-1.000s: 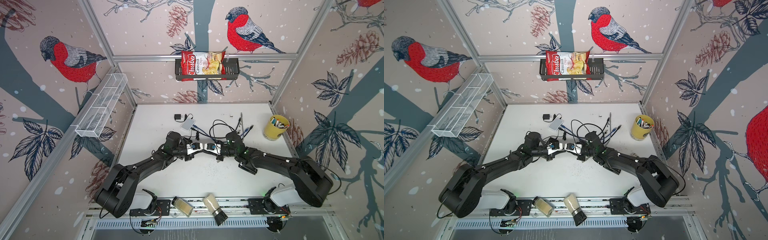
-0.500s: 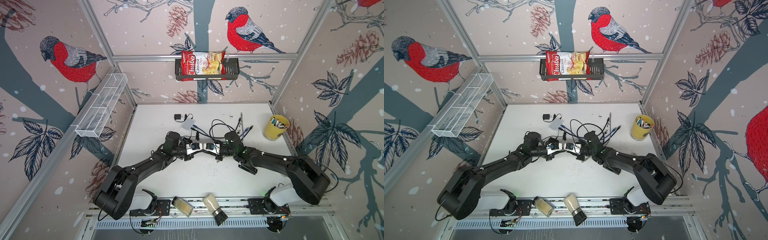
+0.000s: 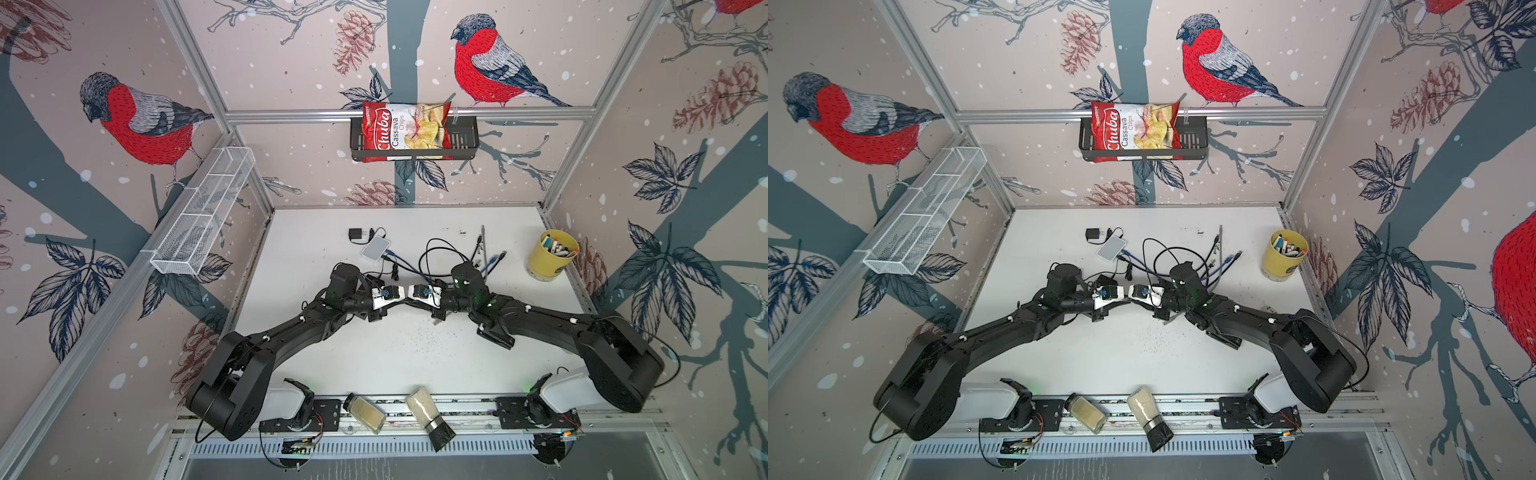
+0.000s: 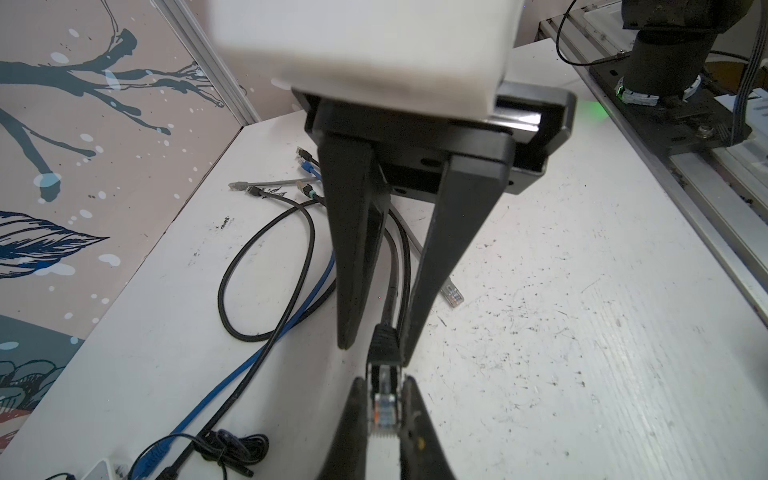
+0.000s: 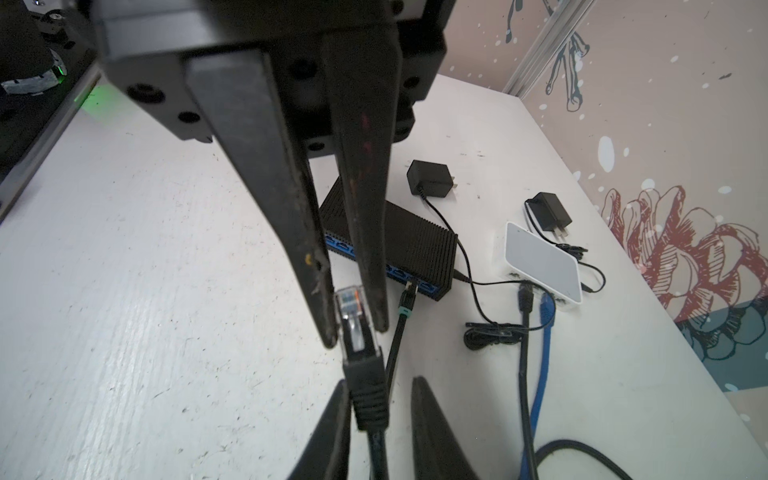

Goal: Insert the plug into the switch port

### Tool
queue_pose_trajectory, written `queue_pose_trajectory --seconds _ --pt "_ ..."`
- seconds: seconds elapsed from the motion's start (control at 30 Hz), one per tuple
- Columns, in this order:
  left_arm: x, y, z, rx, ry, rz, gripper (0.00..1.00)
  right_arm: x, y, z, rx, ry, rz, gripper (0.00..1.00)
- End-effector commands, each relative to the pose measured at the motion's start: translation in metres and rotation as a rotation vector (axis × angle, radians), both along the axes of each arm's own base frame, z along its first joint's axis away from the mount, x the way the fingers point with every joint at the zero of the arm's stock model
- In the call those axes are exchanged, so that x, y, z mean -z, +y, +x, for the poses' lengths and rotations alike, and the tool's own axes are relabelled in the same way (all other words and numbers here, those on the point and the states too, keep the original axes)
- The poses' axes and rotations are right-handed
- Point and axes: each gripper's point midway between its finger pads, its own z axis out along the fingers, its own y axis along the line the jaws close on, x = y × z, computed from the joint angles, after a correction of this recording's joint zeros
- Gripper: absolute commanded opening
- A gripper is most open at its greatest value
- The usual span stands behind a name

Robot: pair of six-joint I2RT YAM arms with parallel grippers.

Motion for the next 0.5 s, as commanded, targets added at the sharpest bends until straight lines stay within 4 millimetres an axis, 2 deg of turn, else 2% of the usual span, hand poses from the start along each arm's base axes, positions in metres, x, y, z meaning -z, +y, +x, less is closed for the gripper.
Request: queue_pose_trajectory --seconds 0.0,0.37,0.47 --pt "-0.0073 -0.0016 0.0001 0.013 -0.022 -0.017 0.0 -0.0082 0.0031 -0.0013 -0.014 -0.012 0.029 0.25" --pt "-0.0091 -0.0017 0.0011 0.013 -0.033 -0.024 0.0 -0.0024 0.0068 -0.003 -0.036 0.012 0.019 0.19" --pt "-0.009 -0.0018 0.002 0.011 -0.032 -0.025 0.0 -0.0043 0.0075 -0.0027 -0.039 0.008 0.02 0.13"
